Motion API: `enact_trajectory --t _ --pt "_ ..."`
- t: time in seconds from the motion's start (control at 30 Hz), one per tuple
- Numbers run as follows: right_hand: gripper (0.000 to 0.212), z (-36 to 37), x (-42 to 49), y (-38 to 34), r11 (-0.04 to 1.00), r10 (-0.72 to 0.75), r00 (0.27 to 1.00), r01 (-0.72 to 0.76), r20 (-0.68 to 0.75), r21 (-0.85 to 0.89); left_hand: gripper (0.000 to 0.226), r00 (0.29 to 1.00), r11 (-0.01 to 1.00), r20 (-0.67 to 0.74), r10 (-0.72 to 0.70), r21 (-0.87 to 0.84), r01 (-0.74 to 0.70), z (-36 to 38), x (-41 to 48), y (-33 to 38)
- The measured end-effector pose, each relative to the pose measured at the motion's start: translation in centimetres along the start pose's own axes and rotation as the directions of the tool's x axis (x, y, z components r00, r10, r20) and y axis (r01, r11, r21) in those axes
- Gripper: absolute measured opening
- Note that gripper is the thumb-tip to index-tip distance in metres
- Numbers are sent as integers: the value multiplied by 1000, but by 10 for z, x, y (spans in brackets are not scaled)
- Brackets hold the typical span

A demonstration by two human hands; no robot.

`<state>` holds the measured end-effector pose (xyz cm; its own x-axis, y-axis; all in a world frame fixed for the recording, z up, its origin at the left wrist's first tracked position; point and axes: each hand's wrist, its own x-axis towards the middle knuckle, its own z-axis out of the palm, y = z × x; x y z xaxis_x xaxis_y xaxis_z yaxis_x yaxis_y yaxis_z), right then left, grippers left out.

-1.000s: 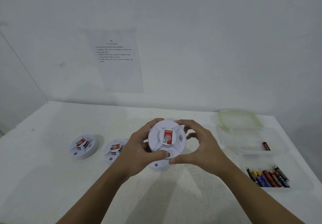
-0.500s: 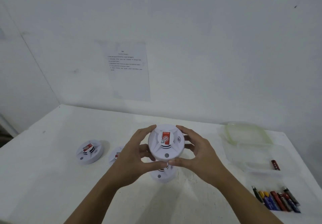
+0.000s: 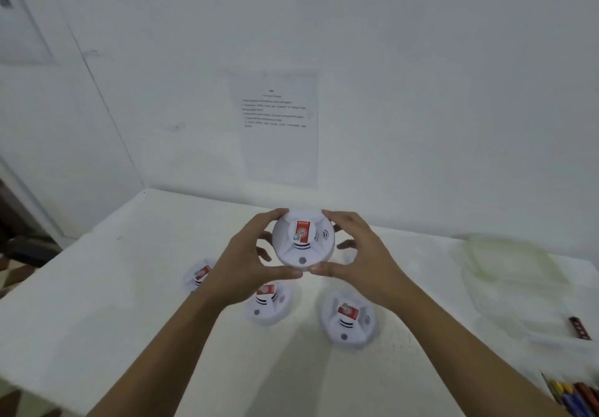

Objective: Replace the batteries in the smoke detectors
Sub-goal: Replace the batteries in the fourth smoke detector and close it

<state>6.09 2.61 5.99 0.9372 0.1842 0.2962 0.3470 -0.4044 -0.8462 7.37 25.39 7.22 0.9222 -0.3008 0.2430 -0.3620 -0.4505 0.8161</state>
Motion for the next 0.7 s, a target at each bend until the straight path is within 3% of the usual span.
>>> enact_trajectory --t 0.37,0.7 --pt "80 74 73 50 988 121 991 -126 -62 -88 98 984 994 163 -72 98 56 -34 76 -101" --pt "74 92 82 62 992 118 987 -112 -105 61 91 985 990 161 -58 -119 78 -42 83 -125"
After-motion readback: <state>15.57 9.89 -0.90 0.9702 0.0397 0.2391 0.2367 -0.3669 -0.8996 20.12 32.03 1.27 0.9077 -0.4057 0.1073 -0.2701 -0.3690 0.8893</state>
